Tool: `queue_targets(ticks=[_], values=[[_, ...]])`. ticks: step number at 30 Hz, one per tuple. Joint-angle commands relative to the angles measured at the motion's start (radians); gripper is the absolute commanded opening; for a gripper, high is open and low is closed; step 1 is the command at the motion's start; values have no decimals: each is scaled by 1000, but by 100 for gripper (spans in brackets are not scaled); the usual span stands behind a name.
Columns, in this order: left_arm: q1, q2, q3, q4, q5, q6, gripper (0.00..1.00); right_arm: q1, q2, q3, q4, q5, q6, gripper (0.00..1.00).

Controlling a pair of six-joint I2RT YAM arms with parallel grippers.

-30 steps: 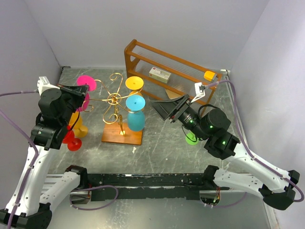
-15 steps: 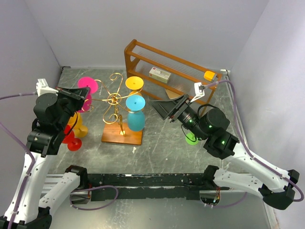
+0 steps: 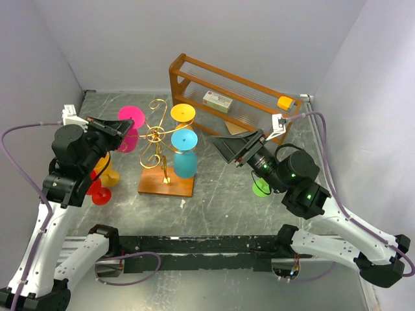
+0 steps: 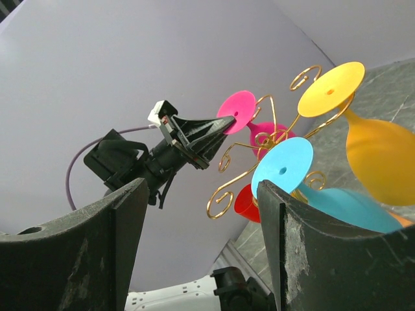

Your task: Place the wine glass upside down on the wine glass rack

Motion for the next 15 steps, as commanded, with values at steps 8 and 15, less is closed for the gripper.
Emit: queue_targets(ticks=[8,15], values=[[9,68,6,142,52,2,7,0,-11,-16,-1,18,12,68],[9,108,34,169,24,7,7,0,-14,-13,-5,15,6,67]])
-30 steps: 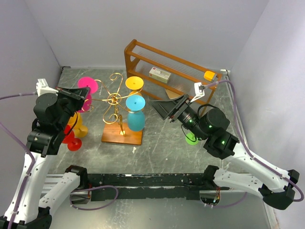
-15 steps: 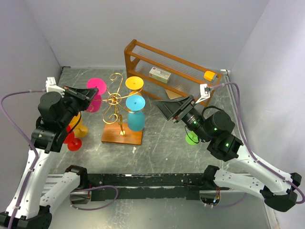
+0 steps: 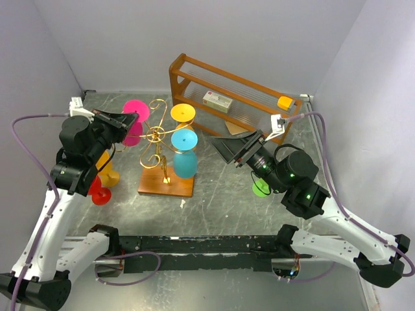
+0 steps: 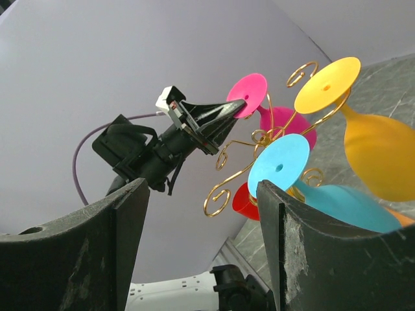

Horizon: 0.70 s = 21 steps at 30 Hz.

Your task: Place the wine glass upside down on the wine glass rack

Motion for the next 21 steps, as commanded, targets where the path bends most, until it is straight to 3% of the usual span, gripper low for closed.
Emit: queue_targets(ticks=[1,13,21], values=[[9,21,37,82,-3,8,7,0,-12,-9,-1,15,2,67],[9,43,78,41,-174,32,7,0,-12,-5,-11,17,-7,67],[9,17,63,16,-200,82,7,0,-15,-13,-17,25,-3,67]])
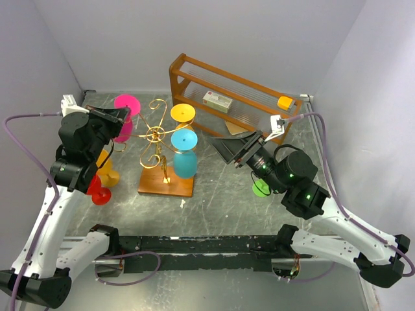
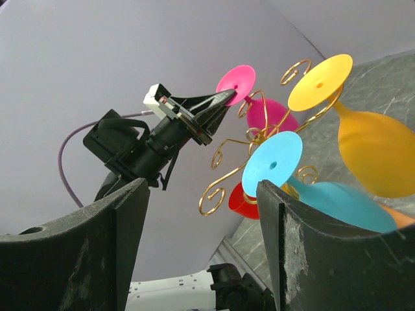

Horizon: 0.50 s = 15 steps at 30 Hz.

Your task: Place the wine glass upside down on the wine glass rack

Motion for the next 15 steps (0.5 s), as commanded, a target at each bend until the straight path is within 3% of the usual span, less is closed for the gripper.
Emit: queue_targets(ticks=[1,8,15], values=[[9,-19,24,2,-42,70,7,0,-10,-6,-11,17,-3,67],[9,-46,11,-38,-37,126,8,-1,-15,-14,-6,20,1,67],[9,-56,17,-81,-57,177,20,-1,-13,-15,-1,23,2,67]])
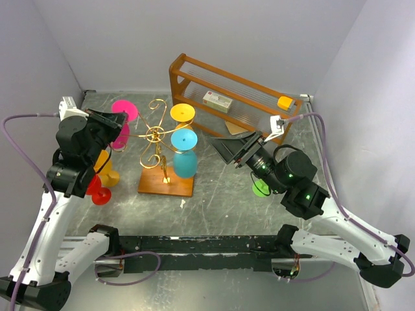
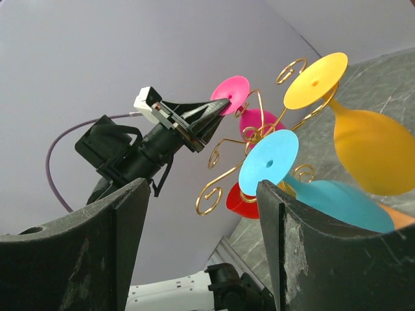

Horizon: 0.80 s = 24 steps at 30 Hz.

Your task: Place the wine glass upside down on the wine glass rack

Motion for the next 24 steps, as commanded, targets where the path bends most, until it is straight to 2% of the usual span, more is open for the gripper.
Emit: queue_targets(ticks=[1,7,17,24], values=[[10,-16,15,-16,-38,64,20,0,-15,-12,6,20,2,67],[9,-33,0,-50,-112,108,21,-1,-32,-43,5,57,12,66],[9,-40,5,-96,-126,161,26,0,-70,-80,-24,141,12,66],[9,-76,20,-133,-161,193,29,-1,-70,-83,-137,235,-18,65]])
